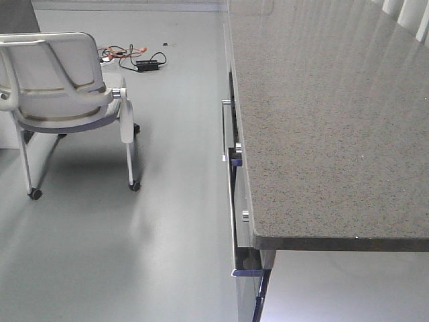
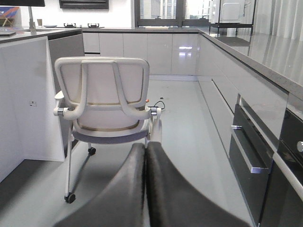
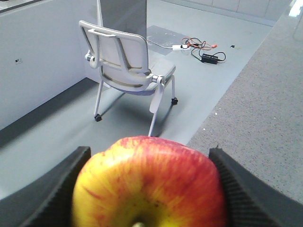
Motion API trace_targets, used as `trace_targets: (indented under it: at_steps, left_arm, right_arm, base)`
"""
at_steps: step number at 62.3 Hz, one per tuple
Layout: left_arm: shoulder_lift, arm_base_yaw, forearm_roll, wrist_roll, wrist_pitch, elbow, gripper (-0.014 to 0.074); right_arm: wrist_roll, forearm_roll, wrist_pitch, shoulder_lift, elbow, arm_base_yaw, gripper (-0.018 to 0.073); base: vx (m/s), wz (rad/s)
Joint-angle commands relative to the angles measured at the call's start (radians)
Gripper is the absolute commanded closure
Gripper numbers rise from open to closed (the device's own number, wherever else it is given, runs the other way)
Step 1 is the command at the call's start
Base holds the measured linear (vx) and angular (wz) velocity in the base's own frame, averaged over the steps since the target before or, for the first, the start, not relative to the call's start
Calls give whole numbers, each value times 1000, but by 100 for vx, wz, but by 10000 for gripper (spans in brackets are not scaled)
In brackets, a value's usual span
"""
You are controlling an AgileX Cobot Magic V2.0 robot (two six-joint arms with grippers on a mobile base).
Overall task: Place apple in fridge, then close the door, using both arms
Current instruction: 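Drive away from the counter holding the apple in the right gripper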
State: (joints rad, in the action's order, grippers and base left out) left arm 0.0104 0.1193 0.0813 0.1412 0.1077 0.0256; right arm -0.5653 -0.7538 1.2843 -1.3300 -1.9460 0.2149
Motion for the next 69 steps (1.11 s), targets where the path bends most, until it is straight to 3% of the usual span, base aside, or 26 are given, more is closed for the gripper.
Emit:
trace_targets:
  at_steps: [1, 26, 69]
  left_arm:
    - [16, 1, -5, 6, -79, 28, 603]
    - [16, 1, -5, 6, -79, 28, 603]
    - [16, 1, -5, 6, -79, 28, 603]
  right_arm:
    - [-9, -44, -8, 23, -22, 2, 504]
    - [-9, -44, -8, 23, -22, 2, 504]
    - [-9, -44, -8, 23, -22, 2, 504]
  base:
    - [0, 8]
    - [0, 25]
    - [-1, 57]
